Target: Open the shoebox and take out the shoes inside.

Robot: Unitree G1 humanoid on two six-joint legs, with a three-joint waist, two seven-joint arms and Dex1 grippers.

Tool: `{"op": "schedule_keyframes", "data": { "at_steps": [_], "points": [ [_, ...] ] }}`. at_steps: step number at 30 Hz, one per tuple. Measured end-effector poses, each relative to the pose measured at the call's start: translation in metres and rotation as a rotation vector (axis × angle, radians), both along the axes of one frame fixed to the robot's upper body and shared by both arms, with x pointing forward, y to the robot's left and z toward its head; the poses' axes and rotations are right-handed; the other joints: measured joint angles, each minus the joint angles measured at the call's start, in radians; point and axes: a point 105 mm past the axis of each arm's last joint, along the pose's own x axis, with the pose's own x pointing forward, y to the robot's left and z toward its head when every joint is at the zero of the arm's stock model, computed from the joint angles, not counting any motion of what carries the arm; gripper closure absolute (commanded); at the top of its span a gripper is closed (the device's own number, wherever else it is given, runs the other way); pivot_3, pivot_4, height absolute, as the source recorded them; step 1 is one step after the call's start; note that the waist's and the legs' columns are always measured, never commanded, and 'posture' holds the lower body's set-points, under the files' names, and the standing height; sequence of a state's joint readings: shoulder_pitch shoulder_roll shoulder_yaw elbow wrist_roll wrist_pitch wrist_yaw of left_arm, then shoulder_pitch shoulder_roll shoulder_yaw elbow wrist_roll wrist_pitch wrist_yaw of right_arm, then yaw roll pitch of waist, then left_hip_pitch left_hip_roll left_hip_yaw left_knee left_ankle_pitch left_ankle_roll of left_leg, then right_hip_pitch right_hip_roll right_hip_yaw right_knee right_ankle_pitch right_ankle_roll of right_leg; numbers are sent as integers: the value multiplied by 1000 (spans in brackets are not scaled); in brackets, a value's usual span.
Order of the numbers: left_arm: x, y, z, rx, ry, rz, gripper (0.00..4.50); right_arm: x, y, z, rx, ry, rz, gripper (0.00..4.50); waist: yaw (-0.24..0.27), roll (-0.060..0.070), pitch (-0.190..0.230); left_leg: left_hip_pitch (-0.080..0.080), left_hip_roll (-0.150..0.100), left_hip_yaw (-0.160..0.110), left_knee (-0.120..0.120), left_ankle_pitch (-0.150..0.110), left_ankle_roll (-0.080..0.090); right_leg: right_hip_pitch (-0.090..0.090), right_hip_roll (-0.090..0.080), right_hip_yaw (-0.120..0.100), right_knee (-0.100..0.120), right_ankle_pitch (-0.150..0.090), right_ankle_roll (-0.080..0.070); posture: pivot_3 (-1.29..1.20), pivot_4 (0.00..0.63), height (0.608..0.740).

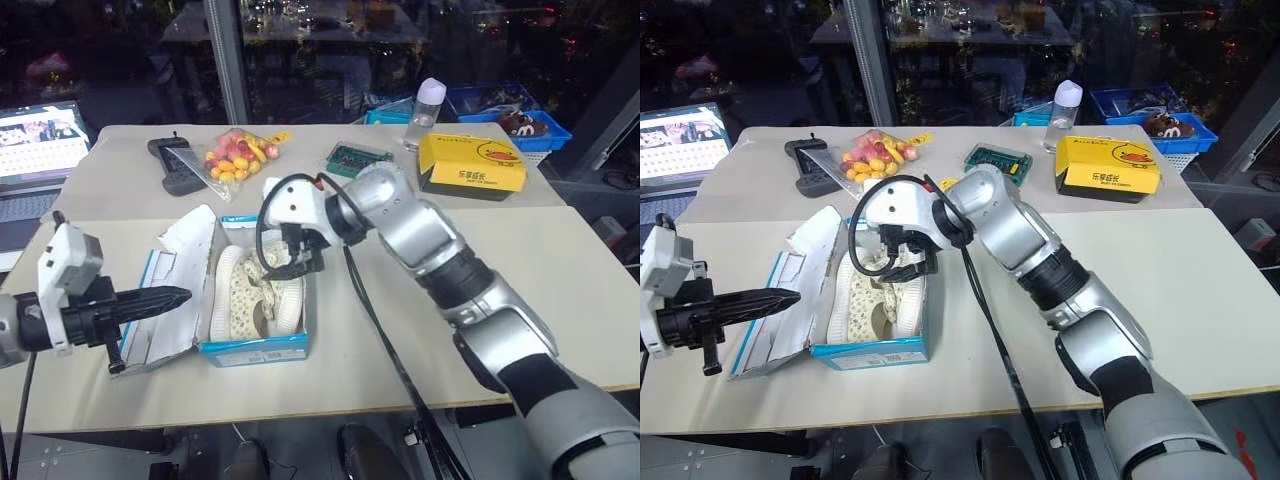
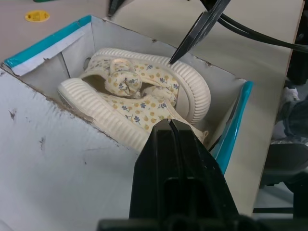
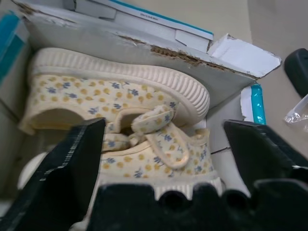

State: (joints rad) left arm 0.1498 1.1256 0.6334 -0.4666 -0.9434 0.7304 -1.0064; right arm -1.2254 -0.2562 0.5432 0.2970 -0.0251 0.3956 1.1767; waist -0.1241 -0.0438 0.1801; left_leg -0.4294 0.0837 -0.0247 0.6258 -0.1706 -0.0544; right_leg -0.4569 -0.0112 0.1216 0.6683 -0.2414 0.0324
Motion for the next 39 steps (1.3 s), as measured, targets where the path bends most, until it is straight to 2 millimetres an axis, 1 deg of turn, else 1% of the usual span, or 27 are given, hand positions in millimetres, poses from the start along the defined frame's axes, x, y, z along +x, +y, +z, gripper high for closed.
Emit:
{"op": "schedule_keyframes", "data": {
  "at_steps": [6, 9, 12, 16, 23, 25, 30, 31, 36, 39],
  "points": [
    [-3, -3, -2, -4, 8, 0, 4500, 2, 22, -15, -51, -21, 64, 27, 0, 0, 0, -1, 0, 0, 0, 0, 0, 0, 0, 0, 0, 0, -1, 0, 150, 726],
    [-5, -3, -3, -7, 13, 3, 4500, 8, 27, -24, -94, -35, 72, 27, 0, 0, 0, -1, 0, 0, 0, 0, 0, 0, 0, 0, 0, 0, -1, 0, 150, 726],
    [-6, -4, -2, -5, 10, 7, 4500, 17, 23, -35, -156, -62, 71, 27, 1, 0, 0, 0, 0, -1, 0, 0, 0, 0, 0, 0, 0, 0, -1, 0, 150, 726],
    [-7, -4, -1, -5, 2, 11, 4500, 27, 16, -42, -202, -98, 73, 27, 2, 0, 0, 1, 0, -1, 1, 0, 0, 2, 0, 0, 0, 0, 0, 0, 150, 726],
    [-8, -4, -3, -18, 7, 14, 4500, 37, 8, -45, -260, -131, 66, 27, 5, 0, 0, 8, 0, -1, 1, 0, -1, 10, 0, 0, 1, 1, 0, 0, 150, 726],
    [-8, -4, -3, -19, 7, 14, 4500, 39, 6, -45, -274, -133, 61, 27, 7, 0, 0, 9, 0, -1, 2, 0, -1, 12, 0, -1, 0, 0, -3, 0, 150, 726],
    [-7, -3, -3, -14, 1, 18, 4500, 39, 2, -50, -306, -119, 63, 1422, 7, 0, 0, 13, 0, -1, 2, 0, -1, 17, 0, 0, -1, -2, -6, 0, 150, 726],
    [-7, -3, -2, -12, -1, 18, 4500, 38, 1, -52, -310, -117, 63, 1818, 7, 0, 0, 14, 0, -1, 2, 0, -1, 17, 0, 0, -1, -2, -6, 0, 150, 726],
    [-7, -3, -2, -10, -7, 19, 4500, 37, -1, -58, -312, -101, 62, 3411, 6, 0, 0, 14, 0, -1, 2, 0, -1, 17, 0, 0, -1, -1, -5, 0, 150, 726],
    [-7, -2, -3, -10, -8, 22, 4500, 36, -1, -59, -314, -99, 66, 3411, 5, 0, 0, 14, 0, -1, 2, 0, -1, 17, 0, 0, -1, -1, -4, 0, 150, 726]
  ]
}}
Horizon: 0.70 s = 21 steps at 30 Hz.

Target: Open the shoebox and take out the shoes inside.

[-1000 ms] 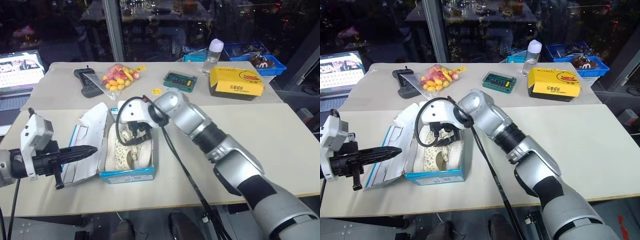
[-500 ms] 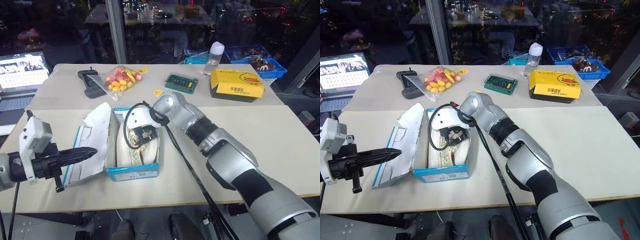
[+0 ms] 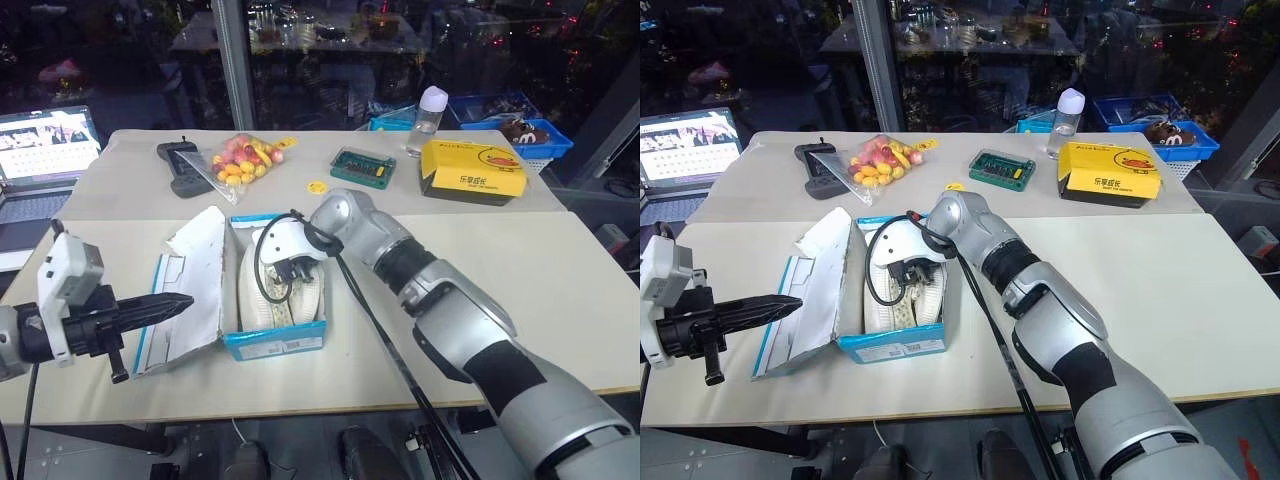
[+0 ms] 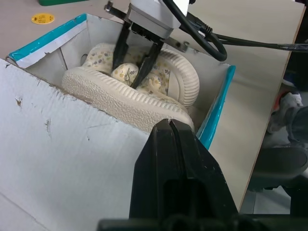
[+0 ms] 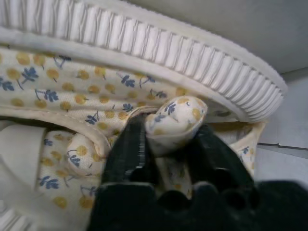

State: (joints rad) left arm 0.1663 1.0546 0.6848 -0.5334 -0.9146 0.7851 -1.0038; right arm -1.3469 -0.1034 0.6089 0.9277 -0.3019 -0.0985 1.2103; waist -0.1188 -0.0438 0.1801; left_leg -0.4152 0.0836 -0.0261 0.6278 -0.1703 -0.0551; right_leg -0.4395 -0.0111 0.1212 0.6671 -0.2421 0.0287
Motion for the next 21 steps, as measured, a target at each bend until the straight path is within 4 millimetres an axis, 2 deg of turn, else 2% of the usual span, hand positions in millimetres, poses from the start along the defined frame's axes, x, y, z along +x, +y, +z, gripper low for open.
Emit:
{"op": "schedule_keyframes", "data": {
  "at_steps": [8, 11, 17, 21],
  "points": [
    [0, 1, -2, -8, -1, 0, 4500, 0, -2, 9, 43, 44, -40, 3411, 0, 0, 0, -1, 0, 0, -1, 0, 0, -1, 0, 0, 0, 1, 2, 0, 150, 726],
    [0, 1, -3, -1, -3, 2, 4500, 1, -7, 21, 97, 98, -71, 3411, 1, 0, 1, -1, 0, 0, -1, 0, 0, -1, 0, 0, -1, 1, 3, 0, 150, 726],
    [-1, 2, -5, -3, -3, -2, 4500, -2, -13, 66, 295, 203, -132, 3411, -3, 0, 1, -3, 0, 0, -4, 0, 0, -4, 0, -1, -1, -1, 3, 0, 150, 726],
    [-1, 3, -6, 4, -3, -1, 4500, -4, -13, 75, 334, 223, -152, 3411, -6, 0, 1, -9, 0, 0, -4, 0, 0, -11, 0, 0, -1, -1, 3, 0, 150, 726]
  ]
}}
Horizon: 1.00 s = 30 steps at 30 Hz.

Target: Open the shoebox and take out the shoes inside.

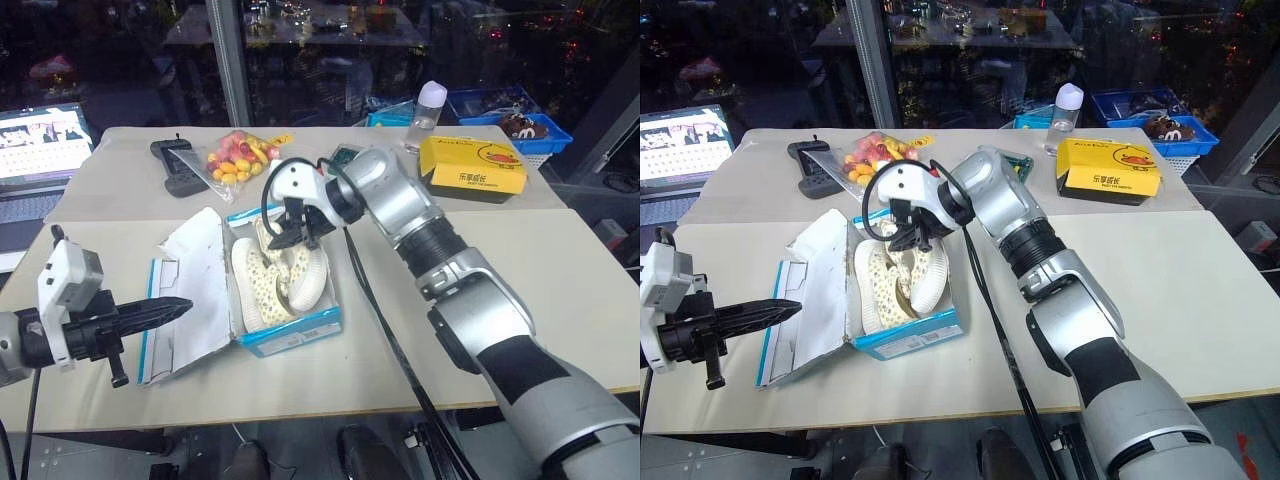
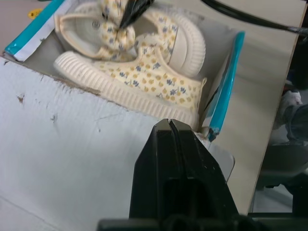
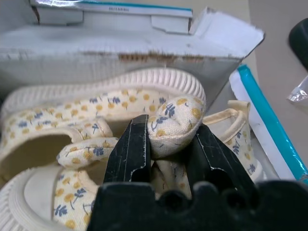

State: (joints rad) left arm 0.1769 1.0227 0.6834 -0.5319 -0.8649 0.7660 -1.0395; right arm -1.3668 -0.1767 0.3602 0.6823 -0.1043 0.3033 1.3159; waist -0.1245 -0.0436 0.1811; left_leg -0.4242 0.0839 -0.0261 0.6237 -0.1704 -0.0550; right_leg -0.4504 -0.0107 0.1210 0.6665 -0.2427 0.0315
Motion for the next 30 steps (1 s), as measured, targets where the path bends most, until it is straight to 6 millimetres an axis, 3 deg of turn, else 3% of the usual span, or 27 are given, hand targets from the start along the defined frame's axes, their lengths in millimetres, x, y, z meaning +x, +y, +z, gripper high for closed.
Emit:
{"op": "schedule_keyframes", "data": {
  "at_steps": [7, 14, 22, 30],
  "points": [
    [1, 3, -2, -1, 12, 2, 4500, -4, 1, 12, 86, 59, -40, 3411, 1, 0, 0, -6, 0, 0, 0, 0, 0, -6, 0, 0, 2, 1, -2, 0, 150, 726],
    [3, 5, -2, 4, 10, -2, 4500, -11, -2, 35, 308, 295, -85, 3411, 2, 0, 0, -6, 0, 0, 0, 0, 0, -6, 0, 0, 2, 2, -3, 0, 150, 726],
    [3, 4, -3, 10, 15, -10, 4500, 1, -15, 27, 470, 472, -227, 3411, 2, 0, 0, -6, 0, 0, 1, 0, 0, -6, 0, 0, 2, 2, -2, 0, 150, 726],
    [5, 3, -2, 15, 11, -21, 4500, 16, -38, 53, 738, 571, -351, 3411, 2, 0, 0, -7, 0, 0, 1, 0, 0, -6, 0, 0, 1, 2, -3, 0, 150, 726]
  ]
}}
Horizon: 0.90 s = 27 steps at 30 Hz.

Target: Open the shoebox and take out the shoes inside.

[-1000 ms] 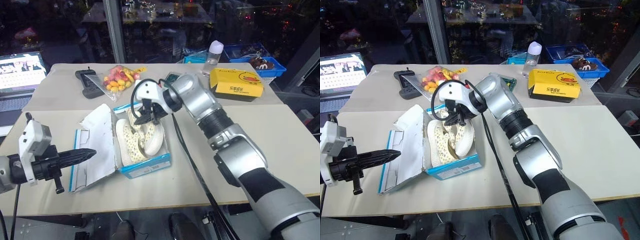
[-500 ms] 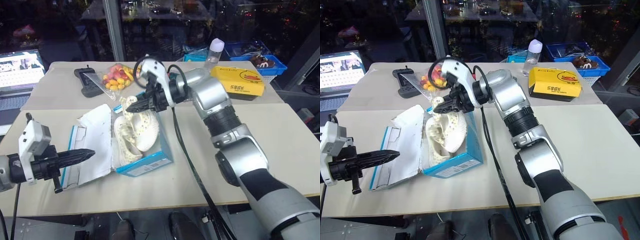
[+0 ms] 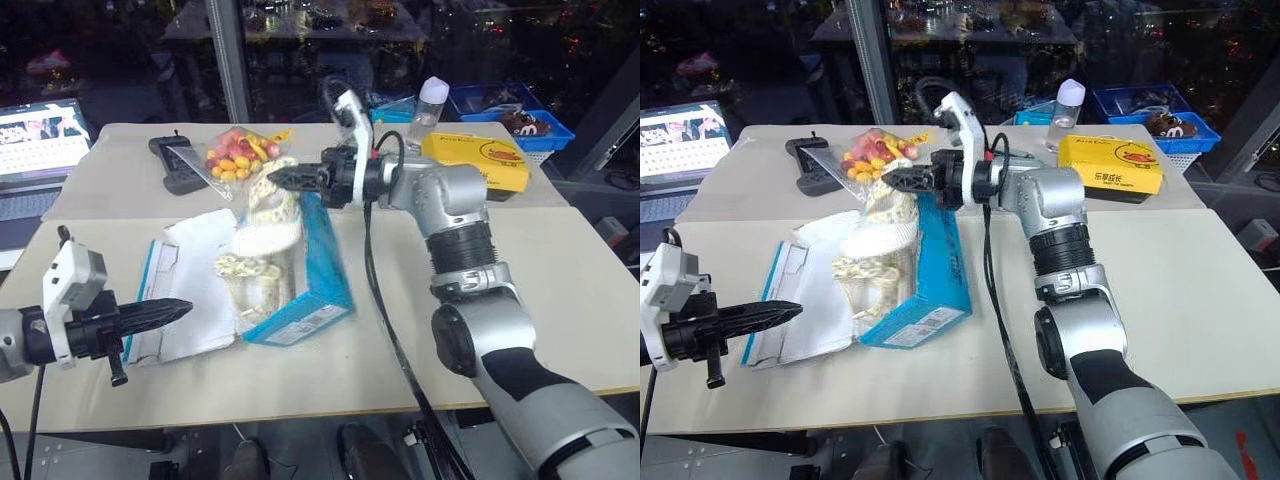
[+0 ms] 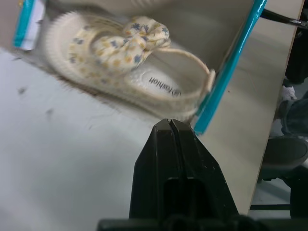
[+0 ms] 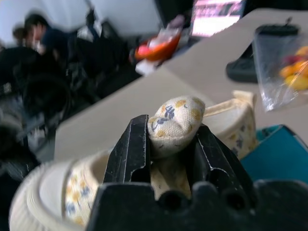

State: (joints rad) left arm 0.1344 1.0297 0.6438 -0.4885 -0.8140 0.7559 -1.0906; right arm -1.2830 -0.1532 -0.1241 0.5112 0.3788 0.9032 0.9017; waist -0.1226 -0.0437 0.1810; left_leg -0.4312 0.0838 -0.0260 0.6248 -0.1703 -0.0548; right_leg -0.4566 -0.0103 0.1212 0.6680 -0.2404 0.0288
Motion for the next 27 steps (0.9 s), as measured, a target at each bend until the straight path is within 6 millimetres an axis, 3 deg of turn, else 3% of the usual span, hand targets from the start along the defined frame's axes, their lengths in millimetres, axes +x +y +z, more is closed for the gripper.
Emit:
{"op": "schedule_keyframes", "data": {
  "at_steps": [9, 11, 12, 13, 17, 21, 27],
  "points": [
    [4, 0, -2, -1, 14, -9, 4500, 17, -47, 31, 169, 4, -225, 3411, 0, 0, 0, 0, 0, 0, 0, 0, 0, 0, 0, 0, 0, 0, 1, 0, 150, 726],
    [4, -2, -1, -1, 11, -16, 4500, 27, -70, 34, 176, -26, -353, 3411, 2, 0, 0, 0, 0, 0, 0, 0, 0, 0, 0, 0, -1, 0, 1, 0, 150, 726],
    [5, -2, -1, -1, 8, -18, 4500, 33, -95, 34, 178, -49, -470, 3411, 9, 0, 0, 0, 0, 0, 0, 0, 0, 0, 0, 0, -2, 0, 1, 0, 150, 726],
    [5, -2, -1, -1, 8, -17, 4500, 36, -108, 33, 184, -51, -522, 3411, 10, 0, 0, -1, 0, 0, 0, 0, 0, 1, 0, 0, -2, 0, 1, 0, 150, 726],
    [6, -2, 0, -1, 4, -20, 4500, 42, -136, 13, 165, -25, -687, 3411, -1, 0, 0, 0, 0, 1, -1, 0, 0, 0, 0, 2, -2, 0, 0, 0, 150, 726],
    [8, -3, 1, 2, 2, -28, 4500, 41, -183, -20, -3, -63, -967, 3411, 2, 1, 0, 0, 0, 1, -1, 0, 0, 0, 0, 2, -2, 0, 1, 0, 150, 726],
    [11, -6, 3, 2, -4, -43, 4500, 29, -217, -74, -223, -58, -1196, 3411, 0, 1, 0, 1, 0, 1, 0, 0, 0, 0, 0, 3, -1, -1, 4, 0, 150, 726]
  ]
}}
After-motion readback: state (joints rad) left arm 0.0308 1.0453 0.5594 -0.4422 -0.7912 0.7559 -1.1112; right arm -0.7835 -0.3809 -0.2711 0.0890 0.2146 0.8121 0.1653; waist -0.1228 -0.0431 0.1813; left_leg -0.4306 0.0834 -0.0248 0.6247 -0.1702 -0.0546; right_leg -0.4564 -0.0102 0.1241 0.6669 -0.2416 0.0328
